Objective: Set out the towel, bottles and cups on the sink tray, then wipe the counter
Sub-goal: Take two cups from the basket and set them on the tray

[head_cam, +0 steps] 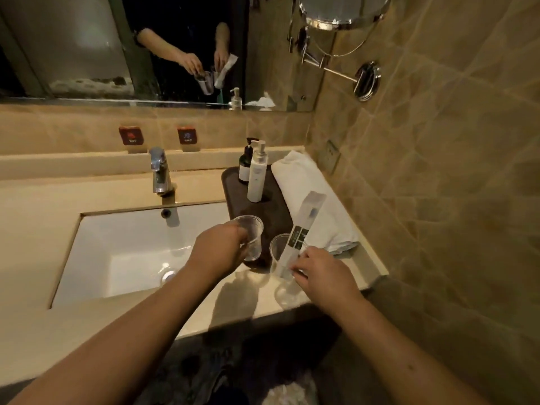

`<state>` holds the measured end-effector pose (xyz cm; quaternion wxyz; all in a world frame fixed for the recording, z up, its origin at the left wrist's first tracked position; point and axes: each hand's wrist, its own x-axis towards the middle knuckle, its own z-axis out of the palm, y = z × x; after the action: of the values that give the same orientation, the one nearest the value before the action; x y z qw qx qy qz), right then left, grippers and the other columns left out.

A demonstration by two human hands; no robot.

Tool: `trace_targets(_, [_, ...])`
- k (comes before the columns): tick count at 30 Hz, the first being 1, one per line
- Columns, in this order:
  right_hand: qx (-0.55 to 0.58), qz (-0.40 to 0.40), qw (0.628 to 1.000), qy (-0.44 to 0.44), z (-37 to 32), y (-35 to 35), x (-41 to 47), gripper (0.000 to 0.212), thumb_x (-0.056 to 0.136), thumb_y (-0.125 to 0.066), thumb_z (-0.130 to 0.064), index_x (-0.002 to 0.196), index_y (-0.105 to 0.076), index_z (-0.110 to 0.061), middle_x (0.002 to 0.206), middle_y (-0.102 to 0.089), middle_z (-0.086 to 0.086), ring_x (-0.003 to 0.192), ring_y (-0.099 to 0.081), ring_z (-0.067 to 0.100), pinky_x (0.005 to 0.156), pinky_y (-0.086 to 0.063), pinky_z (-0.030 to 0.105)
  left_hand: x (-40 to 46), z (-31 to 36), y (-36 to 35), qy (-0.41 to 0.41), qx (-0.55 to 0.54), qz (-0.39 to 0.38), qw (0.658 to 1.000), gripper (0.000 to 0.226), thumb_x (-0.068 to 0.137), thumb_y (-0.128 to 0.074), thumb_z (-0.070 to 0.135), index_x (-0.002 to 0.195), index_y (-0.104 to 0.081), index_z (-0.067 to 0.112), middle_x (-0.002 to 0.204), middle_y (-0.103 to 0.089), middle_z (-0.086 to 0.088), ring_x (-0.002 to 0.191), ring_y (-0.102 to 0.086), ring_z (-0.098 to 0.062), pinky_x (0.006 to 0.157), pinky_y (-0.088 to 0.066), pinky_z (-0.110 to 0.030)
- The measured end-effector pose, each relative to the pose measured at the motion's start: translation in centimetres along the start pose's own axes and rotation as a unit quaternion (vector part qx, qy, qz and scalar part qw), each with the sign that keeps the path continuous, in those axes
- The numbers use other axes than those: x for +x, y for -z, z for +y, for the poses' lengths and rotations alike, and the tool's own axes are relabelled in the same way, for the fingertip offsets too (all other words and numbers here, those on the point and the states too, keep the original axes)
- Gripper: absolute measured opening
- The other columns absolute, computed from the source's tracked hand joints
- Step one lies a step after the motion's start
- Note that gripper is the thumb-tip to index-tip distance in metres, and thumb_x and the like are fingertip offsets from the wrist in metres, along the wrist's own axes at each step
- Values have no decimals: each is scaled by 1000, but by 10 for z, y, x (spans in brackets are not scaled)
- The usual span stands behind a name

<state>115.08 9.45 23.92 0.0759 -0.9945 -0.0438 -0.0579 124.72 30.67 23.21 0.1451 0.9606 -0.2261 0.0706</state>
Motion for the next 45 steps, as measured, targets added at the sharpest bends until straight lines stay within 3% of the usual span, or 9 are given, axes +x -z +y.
trace_targets(4, [0, -1, 1000, -2, 8, -3, 43, 15, 90, -69, -31, 96, -80, -23, 91, -62, -1, 87, -60, 20, 62, -43, 27, 71, -22, -15, -25, -10, -14, 1000, 13, 84, -70, 34, 92, -76, 26, 97, -70, 1, 77, -66, -22, 62, -50, -27])
trace_targets(9, [40, -4, 999, -20, 10, -25, 78, 10, 84, -77, -21, 93, -82, -20, 85, -64, 1, 78, -61, 20, 62, -43, 23, 132, -38, -51, -61, -10, -47, 997, 20, 86, -71, 32, 104, -74, 23, 106, -70, 0, 91, -67, -24, 75, -58, -35])
trace_targets(13, [55, -41, 997, -26, 16, -40, 94, 13, 87, -74, -21, 97, -82, -17, 92, -65, 4, 83, -61, 22, 69, -54, 34, 160, -42, -77, -91, 9, -79, 993, 20, 90, -67, 32, 107, -73, 23, 108, -68, -1, 94, -66, -24, 77, -59, -38])
trace_targets(18, [48, -47, 998, -3, 28, -53, 114, 14, 87, -74, -19, 99, -81, -15, 96, -68, 6, 85, -61, 24, 70, -55, 40, 178, -41, -96, -119, 27, -85, 989, 20, 92, -65, 33, 106, -72, 21, 105, -67, -3, 93, -65, -24, 72, -56, -38])
trace_targets(26, [69, -91, 993, 42, 50, -73, 134, 22, 98, -62, -29, 113, -77, -24, 109, -66, -2, 93, -57, 14, 82, -51, 26, 178, -34, -109, -75, -26, -70, 994, 21, 91, -69, 27, 110, -71, 21, 107, -65, -2, 94, -64, -20, 78, -57, -34])
trace_targets(34, [99, -99, 987, 73, 69, -91, 141, 19, 96, -66, -23, 109, -79, -21, 101, -66, 0, 84, -57, 16, 72, -54, 31, 167, -35, -113, 3, -2, -44, 999, 32, 87, -71, 23, 118, -63, 16, 121, -58, -8, 92, -61, -23, 72, -56, -32])
trace_targets(45, [99, -101, 986, 87, 73, -101, 148, 20, 93, -70, -25, 112, -77, -20, 107, -66, -2, 86, -59, 13, 73, -55, 23, 161, -32, -116, 37, 9, -40, 998, 25, 90, -66, 24, 114, -64, 18, 108, -62, -5, 86, -58, -19, 69, -55, -32])
